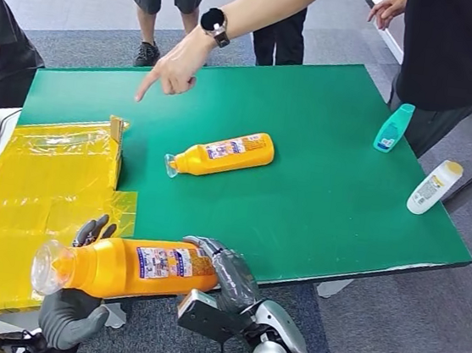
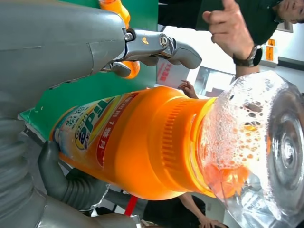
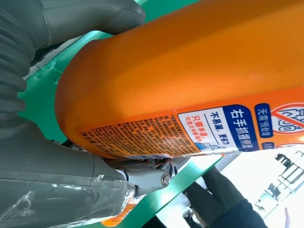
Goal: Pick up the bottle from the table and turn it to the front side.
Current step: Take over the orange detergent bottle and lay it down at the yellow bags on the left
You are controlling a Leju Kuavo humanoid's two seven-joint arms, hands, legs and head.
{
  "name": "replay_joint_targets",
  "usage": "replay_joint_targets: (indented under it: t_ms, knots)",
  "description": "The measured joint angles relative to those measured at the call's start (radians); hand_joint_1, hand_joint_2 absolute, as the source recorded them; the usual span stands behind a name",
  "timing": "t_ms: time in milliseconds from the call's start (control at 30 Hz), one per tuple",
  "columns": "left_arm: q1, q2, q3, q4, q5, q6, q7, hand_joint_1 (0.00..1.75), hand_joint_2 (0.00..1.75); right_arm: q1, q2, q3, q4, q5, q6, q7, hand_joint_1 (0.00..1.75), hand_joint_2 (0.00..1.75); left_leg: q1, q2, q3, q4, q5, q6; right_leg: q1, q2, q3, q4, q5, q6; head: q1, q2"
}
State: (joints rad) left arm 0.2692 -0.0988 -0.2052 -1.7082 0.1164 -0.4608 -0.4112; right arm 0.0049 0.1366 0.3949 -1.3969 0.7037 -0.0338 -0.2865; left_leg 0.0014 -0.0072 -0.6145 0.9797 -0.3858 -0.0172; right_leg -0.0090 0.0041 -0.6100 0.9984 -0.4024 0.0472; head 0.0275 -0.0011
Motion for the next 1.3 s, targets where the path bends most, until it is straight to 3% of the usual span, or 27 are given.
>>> replay_joint_targets:
  t_ms: [467,567,700,733,900,1300]
  knots:
    - [-0.001,0.005,-0.028,0.0,-0.008,0.018,0.008,0.02,1.75,-0.01,0.0,0.031,0.009,0.034,-0.001,0.003,1.75,1.75,0.0,0.0,0.0,0.0,0.0,0.0,0.0,0.0,0.0,0.0,0.0,0.0,0.0,0.0]
    - [-0.001,0.009,-0.038,0.0,-0.022,0.032,0.005,0.28,1.75,-0.012,0.0,0.034,0.009,0.034,-0.001,0.005,1.75,1.75,0.0,0.0,0.0,0.0,0.0,0.0,0.0,0.0,0.0,0.0,0.0,0.0,0.0,0.0]
    - [-0.002,0.013,-0.045,0.0,-0.05,0.056,-0.001,1.41,1.75,-0.013,0.0,0.035,0.01,0.034,-0.001,0.006,1.75,1.75,0.0,0.0,0.0,0.0,0.0,0.0,0.0,0.0,0.0,0.0,0.0,0.0,0.0,0.0]
    - [-0.002,0.013,-0.046,-0.001,-0.059,0.063,-0.001,1.52,1.75,-0.013,0.0,0.035,0.011,0.034,-0.002,0.007,1.75,1.75,0.0,0.0,0.0,0.0,0.0,0.0,0.0,0.0,0.0,0.0,0.0,0.0,0.0,0.0]
    - [-0.002,0.013,-0.048,-0.006,-0.092,0.089,-0.004,1.7,1.75,-0.012,0.0,0.035,0.01,0.033,-0.003,0.008,1.75,1.75,0.0,0.0,0.0,0.0,0.0,0.0,0.0,0.0,0.0,0.0,0.0,0.0,0.0,0.0]
    - [-0.007,0.006,-0.047,-0.008,-0.108,0.098,-0.015,1.75,1.75,-0.005,0.0,0.035,0.008,0.033,-0.003,0.008,1.75,1.75,0.0,0.0,0.0,0.0,0.0,0.0,0.0,0.0,0.0,0.0,0.0,0.0,0.0,0.0]
